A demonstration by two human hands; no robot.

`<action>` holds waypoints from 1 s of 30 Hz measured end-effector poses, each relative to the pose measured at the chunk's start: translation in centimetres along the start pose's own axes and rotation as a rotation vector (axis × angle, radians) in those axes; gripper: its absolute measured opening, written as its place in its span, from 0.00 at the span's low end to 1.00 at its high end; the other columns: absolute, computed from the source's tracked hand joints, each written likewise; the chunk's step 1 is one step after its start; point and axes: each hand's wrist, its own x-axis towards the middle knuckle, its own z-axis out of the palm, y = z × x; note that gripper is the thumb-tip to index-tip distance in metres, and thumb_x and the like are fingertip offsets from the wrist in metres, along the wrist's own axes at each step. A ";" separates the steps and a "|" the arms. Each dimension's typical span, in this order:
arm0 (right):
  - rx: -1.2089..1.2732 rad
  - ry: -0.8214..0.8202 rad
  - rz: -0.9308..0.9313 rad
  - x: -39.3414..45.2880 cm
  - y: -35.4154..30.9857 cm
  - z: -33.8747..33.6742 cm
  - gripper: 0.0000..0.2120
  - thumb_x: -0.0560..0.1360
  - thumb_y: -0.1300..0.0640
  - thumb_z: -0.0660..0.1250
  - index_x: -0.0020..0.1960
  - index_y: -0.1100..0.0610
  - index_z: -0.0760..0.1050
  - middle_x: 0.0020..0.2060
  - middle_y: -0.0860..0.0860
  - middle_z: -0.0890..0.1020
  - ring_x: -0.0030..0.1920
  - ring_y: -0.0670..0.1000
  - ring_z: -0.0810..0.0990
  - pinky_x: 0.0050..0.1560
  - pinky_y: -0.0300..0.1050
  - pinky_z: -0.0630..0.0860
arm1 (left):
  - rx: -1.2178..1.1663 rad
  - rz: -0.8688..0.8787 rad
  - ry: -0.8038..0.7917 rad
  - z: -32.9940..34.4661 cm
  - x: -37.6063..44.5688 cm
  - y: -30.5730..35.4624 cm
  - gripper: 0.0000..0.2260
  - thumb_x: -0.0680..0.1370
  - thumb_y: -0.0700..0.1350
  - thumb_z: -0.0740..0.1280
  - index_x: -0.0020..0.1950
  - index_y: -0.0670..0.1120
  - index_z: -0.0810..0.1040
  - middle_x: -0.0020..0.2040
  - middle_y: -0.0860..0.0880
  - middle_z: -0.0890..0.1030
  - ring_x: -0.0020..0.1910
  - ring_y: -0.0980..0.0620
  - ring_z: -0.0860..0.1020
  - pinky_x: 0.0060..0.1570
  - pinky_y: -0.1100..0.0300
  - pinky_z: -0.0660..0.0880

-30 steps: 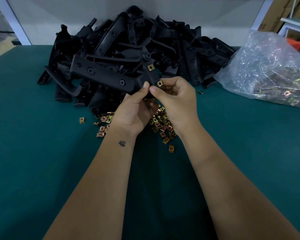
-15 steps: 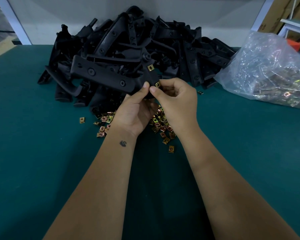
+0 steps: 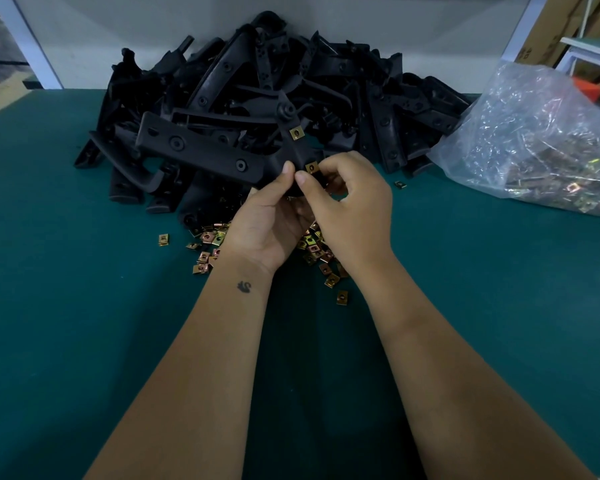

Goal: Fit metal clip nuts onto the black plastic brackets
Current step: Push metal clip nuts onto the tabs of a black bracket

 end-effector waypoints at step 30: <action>0.401 -0.036 0.385 1.0 0.6 -0.9 0.06 0.73 0.53 0.74 0.48 0.49 0.79 0.43 0.45 0.83 0.43 0.41 0.80 0.44 0.33 0.76 | -0.169 0.096 0.240 0.0 0.8 0.5 0.07 0.82 0.44 0.66 0.53 0.43 0.82 0.43 0.45 0.86 0.41 0.53 0.85 0.38 0.65 0.79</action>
